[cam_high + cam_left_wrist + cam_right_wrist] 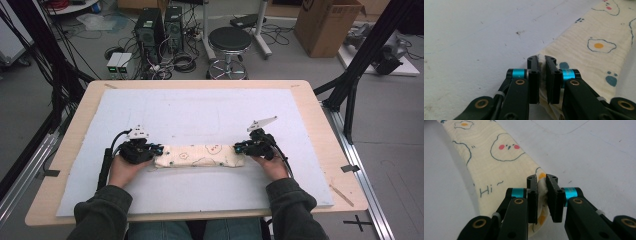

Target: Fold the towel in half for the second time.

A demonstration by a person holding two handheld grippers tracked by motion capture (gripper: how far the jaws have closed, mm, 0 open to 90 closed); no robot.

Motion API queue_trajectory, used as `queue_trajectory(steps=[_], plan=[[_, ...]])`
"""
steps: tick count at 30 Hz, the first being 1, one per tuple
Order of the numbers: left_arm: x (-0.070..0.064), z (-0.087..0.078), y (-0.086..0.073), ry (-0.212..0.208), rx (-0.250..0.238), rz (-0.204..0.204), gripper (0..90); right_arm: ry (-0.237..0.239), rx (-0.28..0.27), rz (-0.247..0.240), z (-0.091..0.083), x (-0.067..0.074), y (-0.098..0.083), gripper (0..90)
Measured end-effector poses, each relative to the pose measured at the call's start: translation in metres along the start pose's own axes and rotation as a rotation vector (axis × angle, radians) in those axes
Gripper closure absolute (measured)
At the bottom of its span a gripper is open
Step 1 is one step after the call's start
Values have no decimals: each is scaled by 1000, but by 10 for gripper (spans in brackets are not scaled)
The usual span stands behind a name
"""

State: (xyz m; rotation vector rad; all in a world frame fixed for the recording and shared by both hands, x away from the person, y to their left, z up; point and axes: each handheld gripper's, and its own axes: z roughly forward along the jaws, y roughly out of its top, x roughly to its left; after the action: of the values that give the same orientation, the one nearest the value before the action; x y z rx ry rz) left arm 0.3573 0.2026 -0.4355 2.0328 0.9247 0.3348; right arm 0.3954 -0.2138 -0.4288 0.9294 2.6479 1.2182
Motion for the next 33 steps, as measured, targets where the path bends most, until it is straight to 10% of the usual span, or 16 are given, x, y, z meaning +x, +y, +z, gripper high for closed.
queue_trajectory(steps=[33], plan=[[-1, -7, 5, 5, -50, -3, 828, -23, -37, -49, -8, 5, 11, 806]])
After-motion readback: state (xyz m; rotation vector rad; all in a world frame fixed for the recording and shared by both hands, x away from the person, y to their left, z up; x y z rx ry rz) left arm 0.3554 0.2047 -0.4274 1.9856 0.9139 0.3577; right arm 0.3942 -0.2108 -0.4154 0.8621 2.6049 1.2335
